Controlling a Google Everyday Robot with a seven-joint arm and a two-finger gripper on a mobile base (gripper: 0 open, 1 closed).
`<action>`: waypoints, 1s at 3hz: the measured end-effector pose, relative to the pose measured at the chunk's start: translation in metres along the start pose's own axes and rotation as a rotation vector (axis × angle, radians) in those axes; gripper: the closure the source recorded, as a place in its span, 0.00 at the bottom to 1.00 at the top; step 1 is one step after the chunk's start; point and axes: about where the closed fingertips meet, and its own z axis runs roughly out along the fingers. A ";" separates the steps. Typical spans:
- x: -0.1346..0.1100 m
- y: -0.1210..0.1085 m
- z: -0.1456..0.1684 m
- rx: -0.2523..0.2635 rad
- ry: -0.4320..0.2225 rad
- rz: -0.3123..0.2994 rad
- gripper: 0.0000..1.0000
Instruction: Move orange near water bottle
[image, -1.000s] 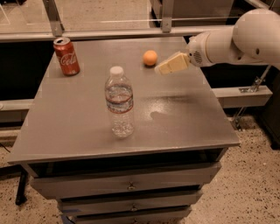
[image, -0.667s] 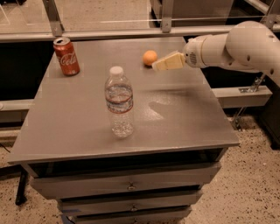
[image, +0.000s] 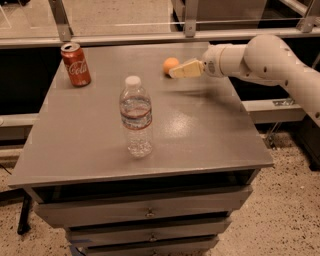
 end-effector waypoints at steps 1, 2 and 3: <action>0.005 -0.006 0.023 -0.011 -0.008 -0.002 0.00; 0.003 -0.007 0.041 -0.029 -0.027 -0.004 0.00; -0.004 0.000 0.055 -0.062 -0.052 -0.007 0.00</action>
Offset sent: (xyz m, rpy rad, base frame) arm 0.0510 0.0252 -0.0191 0.0391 -0.0294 0.0467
